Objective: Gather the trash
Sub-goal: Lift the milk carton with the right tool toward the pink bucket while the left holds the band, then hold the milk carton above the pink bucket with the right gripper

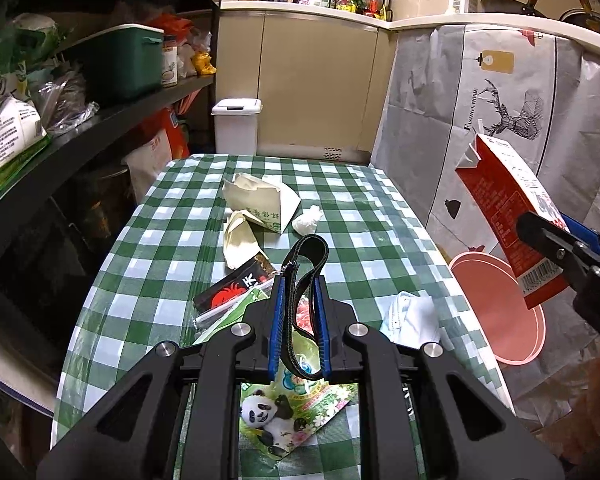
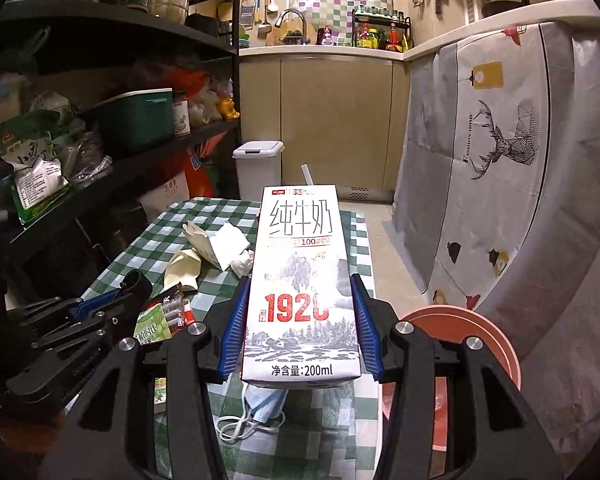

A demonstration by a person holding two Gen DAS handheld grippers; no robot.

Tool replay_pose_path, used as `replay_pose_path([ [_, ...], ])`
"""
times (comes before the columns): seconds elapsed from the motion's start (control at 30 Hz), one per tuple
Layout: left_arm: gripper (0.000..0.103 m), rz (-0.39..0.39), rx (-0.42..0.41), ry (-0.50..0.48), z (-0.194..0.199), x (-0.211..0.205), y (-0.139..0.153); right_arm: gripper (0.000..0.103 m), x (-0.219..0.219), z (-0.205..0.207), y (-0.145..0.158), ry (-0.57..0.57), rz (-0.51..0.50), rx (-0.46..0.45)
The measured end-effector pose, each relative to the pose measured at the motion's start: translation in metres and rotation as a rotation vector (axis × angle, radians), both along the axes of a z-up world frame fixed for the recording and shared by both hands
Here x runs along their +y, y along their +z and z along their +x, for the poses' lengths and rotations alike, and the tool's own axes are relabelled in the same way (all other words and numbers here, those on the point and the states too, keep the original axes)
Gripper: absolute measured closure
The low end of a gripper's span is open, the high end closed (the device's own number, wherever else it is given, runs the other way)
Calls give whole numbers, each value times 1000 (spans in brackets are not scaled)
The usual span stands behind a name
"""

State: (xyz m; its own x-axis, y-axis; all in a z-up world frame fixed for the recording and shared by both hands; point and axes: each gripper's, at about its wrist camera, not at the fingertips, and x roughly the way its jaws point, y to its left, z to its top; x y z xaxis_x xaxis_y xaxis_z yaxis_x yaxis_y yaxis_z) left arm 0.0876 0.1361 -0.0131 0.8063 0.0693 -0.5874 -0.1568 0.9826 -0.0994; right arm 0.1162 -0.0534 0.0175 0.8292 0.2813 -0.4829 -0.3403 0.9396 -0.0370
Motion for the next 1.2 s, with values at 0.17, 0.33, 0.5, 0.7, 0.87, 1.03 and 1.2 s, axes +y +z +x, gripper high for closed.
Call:
replay_pose_path([
  [0.17, 88, 4, -14, -15, 0, -10, 7, 54, -8, -3, -1, -22, -12, -5],
  [0.33, 88, 5, -20, -28, 1, -19, 10, 54, -19, -6, 0, -53, -18, -15],
  [0.5, 88, 6, -27, -46, 3, -32, 14, 54, -34, -9, 3, -86, -15, -21],
  [0.7, 88, 12, -38, -80, 5, -52, 18, 54, -58, -8, 8, -128, -2, -25],
  [0.87, 88, 20, -44, -111, 8, -70, 21, 54, -77, -9, 14, -151, 9, -27],
  [1.03, 88, 8, -53, -133, 12, -85, 25, 54, -96, -10, 25, -162, 21, -25],
  [1.2, 88, 6, -57, -158, 19, -102, 26, 54, -108, -6, 41, -159, -2, -61],
])
